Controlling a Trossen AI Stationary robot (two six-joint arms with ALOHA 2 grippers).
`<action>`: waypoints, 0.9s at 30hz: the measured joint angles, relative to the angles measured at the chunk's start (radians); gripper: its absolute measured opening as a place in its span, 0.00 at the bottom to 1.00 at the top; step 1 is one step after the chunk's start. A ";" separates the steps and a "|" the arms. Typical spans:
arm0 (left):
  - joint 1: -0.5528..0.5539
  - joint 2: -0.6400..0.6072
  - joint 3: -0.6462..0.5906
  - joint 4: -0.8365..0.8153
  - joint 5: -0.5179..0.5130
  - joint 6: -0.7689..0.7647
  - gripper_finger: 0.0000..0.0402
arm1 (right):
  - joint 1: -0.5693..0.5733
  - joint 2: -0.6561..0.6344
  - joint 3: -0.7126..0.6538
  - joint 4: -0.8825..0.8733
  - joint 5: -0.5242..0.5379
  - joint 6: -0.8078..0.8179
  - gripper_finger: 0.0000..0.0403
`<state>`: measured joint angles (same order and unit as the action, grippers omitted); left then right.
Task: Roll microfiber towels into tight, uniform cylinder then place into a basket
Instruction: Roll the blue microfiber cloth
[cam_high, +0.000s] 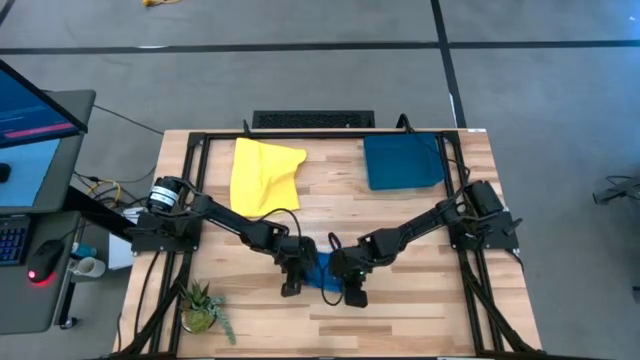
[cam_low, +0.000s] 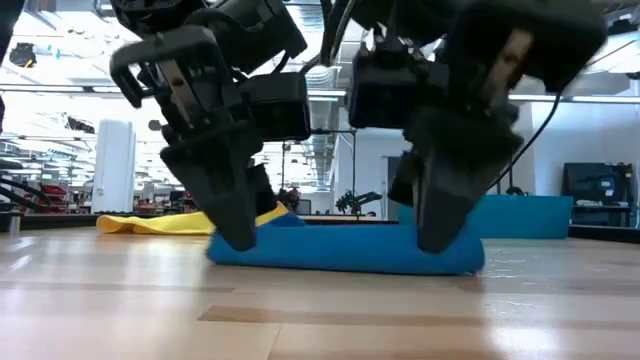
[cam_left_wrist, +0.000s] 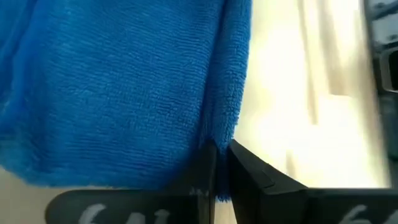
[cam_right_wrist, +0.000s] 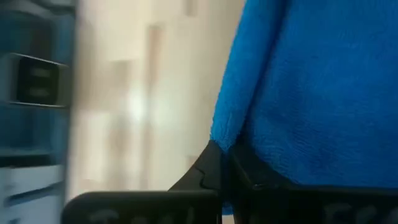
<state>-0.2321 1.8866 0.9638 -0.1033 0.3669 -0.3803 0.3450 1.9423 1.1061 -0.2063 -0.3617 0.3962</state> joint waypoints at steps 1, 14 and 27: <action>0.000 0.000 -0.001 0.000 0.026 -0.016 0.04 | -0.005 0.000 0.000 0.018 -0.036 0.000 0.05; 0.005 0.001 -0.002 0.026 0.207 -0.214 0.04 | -0.086 -0.004 -0.045 0.087 -0.210 0.245 0.04; 0.003 0.000 -0.003 0.025 0.073 -0.289 0.05 | -0.140 -0.008 -0.102 0.088 -0.185 0.425 0.03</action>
<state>-0.2291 1.8862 0.9604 -0.0788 0.4401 -0.6692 0.2048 1.9347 1.0044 -0.1181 -0.5472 0.8211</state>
